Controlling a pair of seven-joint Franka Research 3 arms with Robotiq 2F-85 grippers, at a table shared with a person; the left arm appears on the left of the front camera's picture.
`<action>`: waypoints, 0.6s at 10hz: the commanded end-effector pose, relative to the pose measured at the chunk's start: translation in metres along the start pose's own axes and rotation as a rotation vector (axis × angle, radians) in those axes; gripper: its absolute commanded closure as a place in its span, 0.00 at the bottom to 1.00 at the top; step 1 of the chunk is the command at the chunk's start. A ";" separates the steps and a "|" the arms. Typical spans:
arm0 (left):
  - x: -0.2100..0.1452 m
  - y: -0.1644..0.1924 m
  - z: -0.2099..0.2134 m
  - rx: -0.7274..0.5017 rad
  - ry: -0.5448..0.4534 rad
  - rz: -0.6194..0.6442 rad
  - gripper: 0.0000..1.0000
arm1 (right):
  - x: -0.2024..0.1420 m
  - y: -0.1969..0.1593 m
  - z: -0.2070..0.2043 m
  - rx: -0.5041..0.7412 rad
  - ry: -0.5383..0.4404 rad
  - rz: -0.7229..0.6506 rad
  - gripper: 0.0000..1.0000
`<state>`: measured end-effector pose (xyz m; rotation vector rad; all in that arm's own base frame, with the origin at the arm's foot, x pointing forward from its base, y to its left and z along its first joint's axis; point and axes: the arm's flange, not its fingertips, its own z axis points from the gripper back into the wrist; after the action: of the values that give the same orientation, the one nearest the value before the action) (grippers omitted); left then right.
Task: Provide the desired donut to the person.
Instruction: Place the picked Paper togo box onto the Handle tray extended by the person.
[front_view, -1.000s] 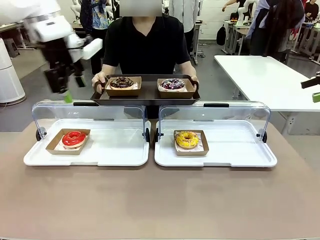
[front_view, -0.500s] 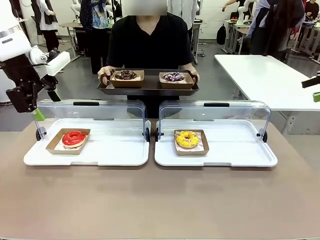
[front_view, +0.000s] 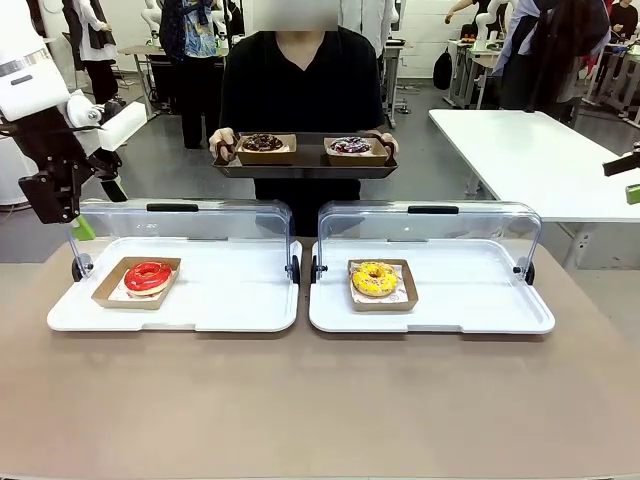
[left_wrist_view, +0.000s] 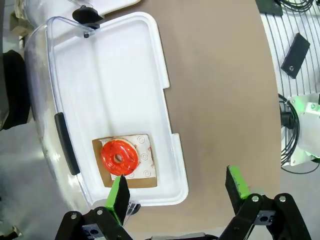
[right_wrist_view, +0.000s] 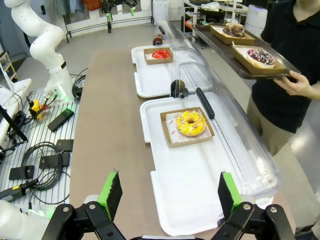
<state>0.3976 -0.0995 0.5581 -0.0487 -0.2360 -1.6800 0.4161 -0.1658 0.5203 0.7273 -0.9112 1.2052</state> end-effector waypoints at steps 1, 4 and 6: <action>-0.001 0.003 0.002 0.001 0.008 0.007 0.00 | 0.002 0.000 -0.001 -0.001 -0.018 0.000 0.00; -0.038 0.003 0.009 0.022 -0.205 0.082 0.00 | 0.002 0.000 -0.001 -0.001 -0.018 0.000 0.00; -0.110 0.011 0.025 0.008 -0.468 0.109 0.00 | 0.002 0.000 -0.001 -0.001 -0.018 0.000 0.00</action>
<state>0.4101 -0.0186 0.5618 -0.2862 -0.4772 -1.5490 0.4159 -0.1663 0.5203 0.7267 -0.9119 1.2041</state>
